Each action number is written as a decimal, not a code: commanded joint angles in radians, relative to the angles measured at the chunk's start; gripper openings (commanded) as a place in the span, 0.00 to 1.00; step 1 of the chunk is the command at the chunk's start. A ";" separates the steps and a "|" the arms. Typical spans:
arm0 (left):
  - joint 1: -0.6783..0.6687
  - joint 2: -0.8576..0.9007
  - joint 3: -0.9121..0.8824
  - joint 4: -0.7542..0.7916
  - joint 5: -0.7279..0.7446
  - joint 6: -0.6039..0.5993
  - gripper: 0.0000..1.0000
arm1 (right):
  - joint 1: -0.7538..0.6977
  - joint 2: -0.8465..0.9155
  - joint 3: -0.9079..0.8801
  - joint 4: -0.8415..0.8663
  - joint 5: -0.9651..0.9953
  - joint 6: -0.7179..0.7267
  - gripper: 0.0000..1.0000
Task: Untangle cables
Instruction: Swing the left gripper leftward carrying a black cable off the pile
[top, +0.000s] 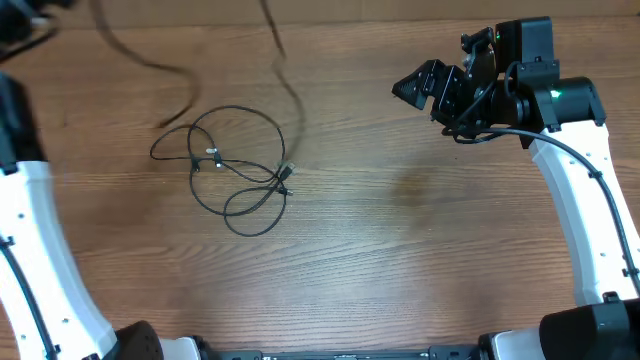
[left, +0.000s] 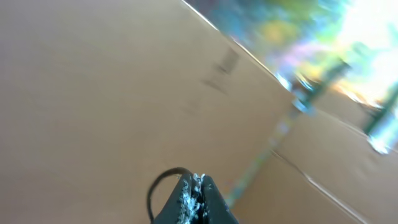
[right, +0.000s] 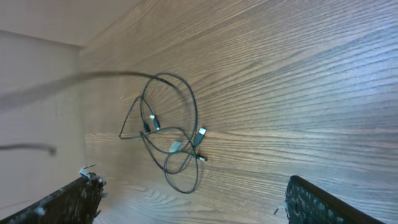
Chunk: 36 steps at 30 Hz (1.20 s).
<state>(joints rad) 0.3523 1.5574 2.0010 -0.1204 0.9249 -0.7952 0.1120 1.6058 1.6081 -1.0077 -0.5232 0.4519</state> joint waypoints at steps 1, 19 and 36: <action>0.221 0.004 0.012 -0.002 -0.042 -0.107 0.04 | -0.003 -0.005 -0.005 0.002 0.019 -0.016 0.92; 0.327 0.061 -0.166 -0.808 -0.889 0.054 0.04 | -0.003 -0.005 -0.005 -0.117 0.089 -0.019 0.92; 0.326 0.361 -0.175 -0.367 -1.217 0.343 0.36 | -0.001 -0.005 -0.030 -0.161 0.157 -0.068 0.92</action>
<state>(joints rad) 0.6785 1.8072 1.8244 -0.4820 -0.3317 -0.5709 0.1120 1.6062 1.5940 -1.1717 -0.3962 0.3916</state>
